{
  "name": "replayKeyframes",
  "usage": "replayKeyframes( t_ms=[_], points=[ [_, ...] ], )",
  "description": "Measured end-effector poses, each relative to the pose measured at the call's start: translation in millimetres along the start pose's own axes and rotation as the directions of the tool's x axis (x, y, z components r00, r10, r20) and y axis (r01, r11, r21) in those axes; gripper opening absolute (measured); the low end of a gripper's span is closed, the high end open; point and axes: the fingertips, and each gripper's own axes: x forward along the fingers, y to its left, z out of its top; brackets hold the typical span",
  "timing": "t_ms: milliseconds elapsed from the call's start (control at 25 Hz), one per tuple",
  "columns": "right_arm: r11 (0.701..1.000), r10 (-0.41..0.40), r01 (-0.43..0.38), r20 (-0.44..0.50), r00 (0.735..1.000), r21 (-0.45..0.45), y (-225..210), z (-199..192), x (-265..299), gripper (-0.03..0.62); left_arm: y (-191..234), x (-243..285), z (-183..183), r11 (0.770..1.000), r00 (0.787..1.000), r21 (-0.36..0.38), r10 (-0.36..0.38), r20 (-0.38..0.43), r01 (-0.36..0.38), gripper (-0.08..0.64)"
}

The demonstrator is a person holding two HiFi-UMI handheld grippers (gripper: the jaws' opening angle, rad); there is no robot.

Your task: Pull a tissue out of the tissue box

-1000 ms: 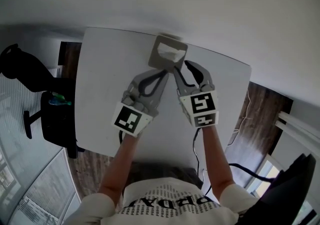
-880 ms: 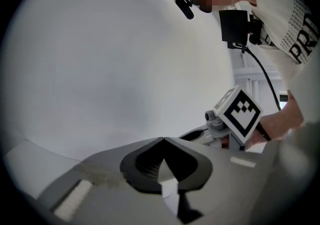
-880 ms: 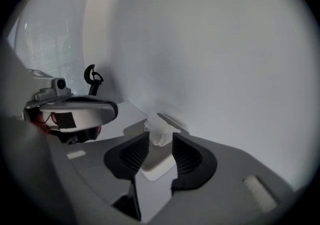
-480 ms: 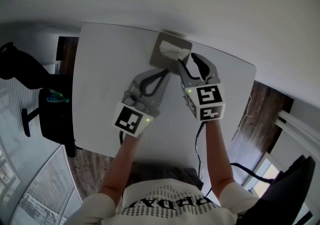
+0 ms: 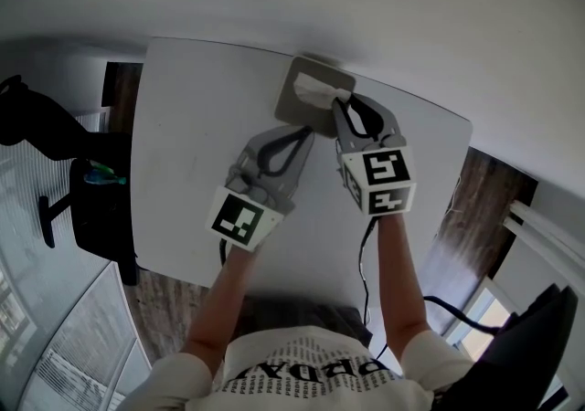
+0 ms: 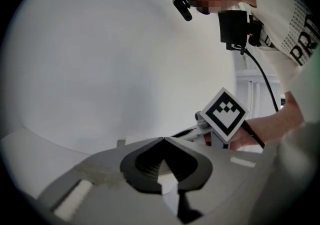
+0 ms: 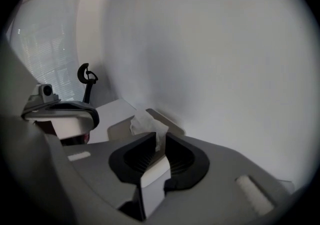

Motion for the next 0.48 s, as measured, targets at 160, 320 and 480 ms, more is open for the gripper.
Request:
replayKeyframes(
  t_ms=[160, 320, 480],
  points=[
    [1.000, 0.002, -0.002, 0.008, 1.000, -0.005, 0.1, 0.5, -1.0, 0.011, -1.0, 0.6, -1.7, 1.000, 1.000, -0.005, -0.005, -0.004, 0.005, -0.008],
    [1.000, 0.002, -0.002, 0.005, 1.000, -0.007, 1.3, 1.6, -2.6, 0.011, -1.8, 0.5, -2.5, 1.000, 1.000, -0.008, -0.012, -0.005, 0.012, -0.008],
    [1.000, 0.010, -0.010, 0.004, 1.000, -0.012, 3.1, 4.2, -3.5, 0.011, -1.9, 0.2, 0.1, 1.000, 1.000, -0.002, -0.015, -0.006, 0.015, -0.008]
  ],
)
